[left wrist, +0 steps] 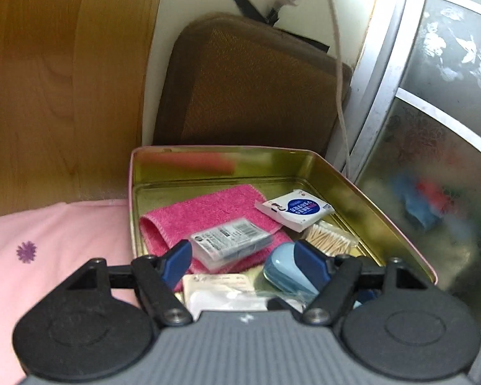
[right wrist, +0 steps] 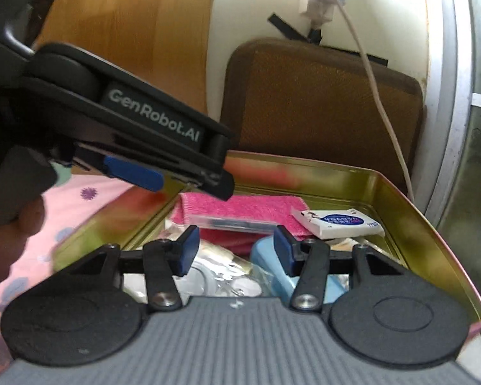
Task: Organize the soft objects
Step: 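Withdraw the right gripper from the pink tin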
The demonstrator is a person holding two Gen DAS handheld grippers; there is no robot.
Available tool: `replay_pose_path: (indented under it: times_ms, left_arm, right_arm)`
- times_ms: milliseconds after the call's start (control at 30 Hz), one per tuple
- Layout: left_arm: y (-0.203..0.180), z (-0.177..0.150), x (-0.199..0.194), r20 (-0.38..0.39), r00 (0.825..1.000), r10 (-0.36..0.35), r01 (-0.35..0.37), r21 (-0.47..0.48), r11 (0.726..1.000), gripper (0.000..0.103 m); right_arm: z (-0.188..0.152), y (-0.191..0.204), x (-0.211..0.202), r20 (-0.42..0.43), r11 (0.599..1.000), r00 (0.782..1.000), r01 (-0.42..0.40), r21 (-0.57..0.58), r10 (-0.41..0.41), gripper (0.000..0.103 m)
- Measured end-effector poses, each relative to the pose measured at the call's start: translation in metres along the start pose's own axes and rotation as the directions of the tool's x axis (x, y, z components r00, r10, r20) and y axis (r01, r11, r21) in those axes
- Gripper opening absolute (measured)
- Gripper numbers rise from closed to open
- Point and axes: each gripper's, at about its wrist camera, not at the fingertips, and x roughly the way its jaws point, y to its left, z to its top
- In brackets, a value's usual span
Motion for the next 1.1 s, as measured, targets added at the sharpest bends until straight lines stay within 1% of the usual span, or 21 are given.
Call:
replay_pose_path:
  times_ms: [133, 200, 267, 467, 600, 700, 800, 833, 867, 967, 1033, 1100]
  left_arm:
    - [-0.016, -0.015, -0.021, 0.016, 0.999, 0.037, -0.038, 0.03, 0.999, 0.072]
    - [-0.026, -0.023, -0.038, 0.029, 0.998, 0.063, -0.065, 0.054, 0.996, 0.073]
    - [-0.037, -0.031, -0.056, 0.05, 0.995, 0.092, -0.096, 0.079, 0.992, 0.078]
    - [-0.056, -0.056, -0.11, 0.08, 0.986, 0.147, -0.154, 0.096, 0.983, 0.083]
    - [-0.064, -0.079, -0.139, 0.096, 0.98, 0.177, -0.187, 0.113, 0.976, 0.086]
    - [-0.067, -0.098, -0.155, 0.094, 0.976, 0.194, -0.205, 0.118, 0.972, 0.089]
    - [-0.067, -0.112, -0.166, 0.081, 0.976, 0.2, -0.208, 0.107, 0.972, 0.09]
    - [-0.066, -0.116, -0.17, 0.079, 0.976, 0.201, -0.208, 0.103, 0.973, 0.092]
    - [-0.066, -0.12, -0.174, 0.078, 0.976, 0.201, -0.209, 0.1, 0.973, 0.096]
    - [-0.064, -0.128, -0.186, 0.089, 0.972, 0.217, -0.225, 0.09, 0.97, 0.101]
    - [-0.063, -0.132, -0.193, 0.091, 0.971, 0.222, -0.23, 0.086, 0.969, 0.102]
    - [-0.062, -0.136, -0.2, 0.092, 0.968, 0.232, -0.24, 0.083, 0.967, 0.103]
  right_arm:
    - [-0.012, 0.006, -0.03, 0.023, 1.0, 1.0, -0.008, 0.011, 0.008, 0.054]
    - [-0.015, 0.006, -0.042, 0.034, 0.999, 0.999, -0.012, 0.032, 0.011, 0.055]
    - [-0.02, 0.007, -0.061, 0.055, 0.998, 0.999, -0.009, 0.067, 0.005, 0.055]
    - [-0.034, 0.002, -0.116, 0.083, 0.986, 0.996, -0.002, 0.169, -0.013, 0.056]
    - [-0.044, -0.002, -0.143, 0.064, 0.967, 0.998, -0.003, 0.255, -0.014, 0.056]
    - [-0.053, -0.001, -0.159, 0.017, 0.95, 1.0, -0.01, 0.311, 0.005, 0.061]
    - [-0.056, 0.0, -0.17, -0.004, 0.933, 1.0, -0.018, 0.36, 0.021, 0.073]
    - [-0.057, 0.001, -0.175, -0.006, 0.926, 1.0, -0.018, 0.378, 0.022, 0.077]
    - [-0.056, 0.002, -0.178, -0.004, 0.922, 1.0, -0.016, 0.388, 0.019, 0.079]
    - [-0.053, 0.008, -0.189, 0.012, 0.919, 1.0, -0.009, 0.394, 0.005, 0.083]
    - [-0.052, 0.011, -0.195, 0.016, 0.917, 1.0, -0.002, 0.399, -0.004, 0.087]
    - [-0.053, 0.012, -0.202, 0.026, 0.91, 1.0, -0.006, 0.414, -0.005, 0.087]
